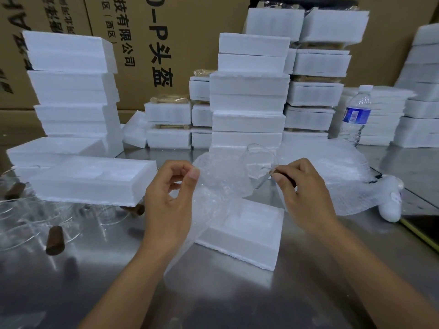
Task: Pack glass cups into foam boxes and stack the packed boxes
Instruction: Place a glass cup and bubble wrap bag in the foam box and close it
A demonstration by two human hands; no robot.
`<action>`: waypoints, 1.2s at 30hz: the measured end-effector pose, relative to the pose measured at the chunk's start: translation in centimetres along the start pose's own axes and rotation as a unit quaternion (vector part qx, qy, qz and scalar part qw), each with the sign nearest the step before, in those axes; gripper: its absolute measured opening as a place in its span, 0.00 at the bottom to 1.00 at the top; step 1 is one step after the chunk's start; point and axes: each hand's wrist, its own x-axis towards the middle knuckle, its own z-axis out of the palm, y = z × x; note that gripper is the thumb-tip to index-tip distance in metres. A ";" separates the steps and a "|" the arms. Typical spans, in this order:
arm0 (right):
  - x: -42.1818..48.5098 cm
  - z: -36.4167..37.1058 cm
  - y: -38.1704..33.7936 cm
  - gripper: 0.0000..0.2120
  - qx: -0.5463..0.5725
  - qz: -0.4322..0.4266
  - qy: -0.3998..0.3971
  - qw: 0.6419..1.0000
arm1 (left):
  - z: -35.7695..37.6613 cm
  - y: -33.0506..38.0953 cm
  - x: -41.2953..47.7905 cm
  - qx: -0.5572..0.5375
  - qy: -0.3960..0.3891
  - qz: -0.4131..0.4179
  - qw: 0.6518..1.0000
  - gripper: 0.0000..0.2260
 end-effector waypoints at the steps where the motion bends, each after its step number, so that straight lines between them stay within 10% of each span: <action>1: 0.0 0.0 0.0 0.11 -0.018 -0.004 0.002 1.000 | 0.0 0.1 0.0 -0.004 -0.002 0.000 1.000 0.04; 11: -0.3 -0.2 -2.1 0.13 0.212 0.035 -0.072 0.974 | 0.3 0.4 -0.7 0.052 -0.093 0.044 0.993 0.07; 36: -1.3 1.3 -4.0 0.11 0.359 0.067 -0.095 0.926 | 0.6 1.0 -0.9 -0.003 -0.146 -0.068 0.987 0.12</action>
